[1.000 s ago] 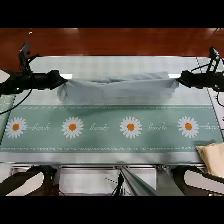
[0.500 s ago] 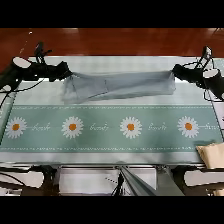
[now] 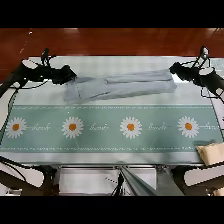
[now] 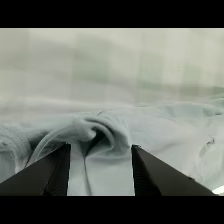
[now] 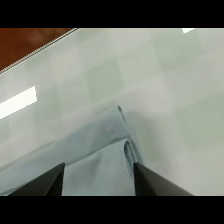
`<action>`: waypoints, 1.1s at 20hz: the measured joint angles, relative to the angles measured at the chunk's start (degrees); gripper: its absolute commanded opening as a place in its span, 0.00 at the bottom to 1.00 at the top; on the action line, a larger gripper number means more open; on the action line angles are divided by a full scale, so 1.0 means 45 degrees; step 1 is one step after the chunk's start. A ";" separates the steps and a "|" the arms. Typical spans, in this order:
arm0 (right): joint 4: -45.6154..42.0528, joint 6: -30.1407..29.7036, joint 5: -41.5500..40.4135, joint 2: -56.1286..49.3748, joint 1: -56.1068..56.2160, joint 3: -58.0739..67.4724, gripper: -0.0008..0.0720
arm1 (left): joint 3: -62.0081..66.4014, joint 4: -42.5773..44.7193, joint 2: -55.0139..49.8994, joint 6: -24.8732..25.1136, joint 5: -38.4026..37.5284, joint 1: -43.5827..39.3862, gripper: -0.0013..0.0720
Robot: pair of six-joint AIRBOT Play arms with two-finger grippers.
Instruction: Fold the shirts.
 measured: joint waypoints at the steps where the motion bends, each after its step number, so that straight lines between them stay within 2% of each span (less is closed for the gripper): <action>1: -0.0262 -0.0034 -0.0034 0.0126 -0.0117 0.0024 0.69 | 0.0146 -0.0005 0.0039 0.0000 -0.0257 0.0112 0.66; 4: -0.1350 0.0204 0.0010 0.0495 -0.0656 0.0053 0.69 | 0.0461 -0.0010 0.0403 0.0015 -0.1350 0.0413 0.66; 8: -0.1831 0.1821 0.0981 0.0408 -0.1613 0.0053 0.69 | 0.0612 -0.0029 0.1273 0.0214 -0.2263 0.0500 0.66; 11: -0.0952 0.2288 0.2458 -0.0185 -0.2137 0.0053 0.69 | 0.0641 -0.0049 0.1923 0.0403 -0.2642 0.0291 0.66; 13: -0.0005 0.2030 0.3201 -0.0622 -0.2181 0.0053 0.69 | 0.0656 -0.0044 0.2341 0.0559 -0.2895 0.0049 0.66; 17: 0.2050 0.1350 0.3361 -0.1277 -0.1598 0.0083 0.69 | 0.0656 -0.0049 0.3055 0.0772 -0.3191 -0.0641 0.66; 18: 0.2399 0.1253 0.3220 -0.1404 -0.1365 0.0083 0.64 | 0.0661 -0.0053 0.3211 0.0782 -0.3225 -0.0850 0.66; 19: 0.2705 0.1166 0.3089 -0.1530 -0.1112 0.0083 0.52 | 0.0661 -0.0058 0.3327 0.0801 -0.3254 -0.1049 0.66; 20: 0.2909 0.1117 0.2958 -0.1651 -0.0869 0.0083 0.24 | 0.0661 -0.0058 0.3419 0.0821 -0.3283 -0.1214 0.66; 21: 0.3041 0.1093 0.2827 -0.1753 -0.0631 0.0063 0.06 | 0.0661 -0.0058 0.3497 0.0826 -0.3283 -0.1379 0.66; 22: 0.3177 0.1025 0.2662 -0.1807 -0.0418 0.0087 0.06 | 0.0661 -0.0063 0.3536 0.0835 -0.3308 -0.1515 0.65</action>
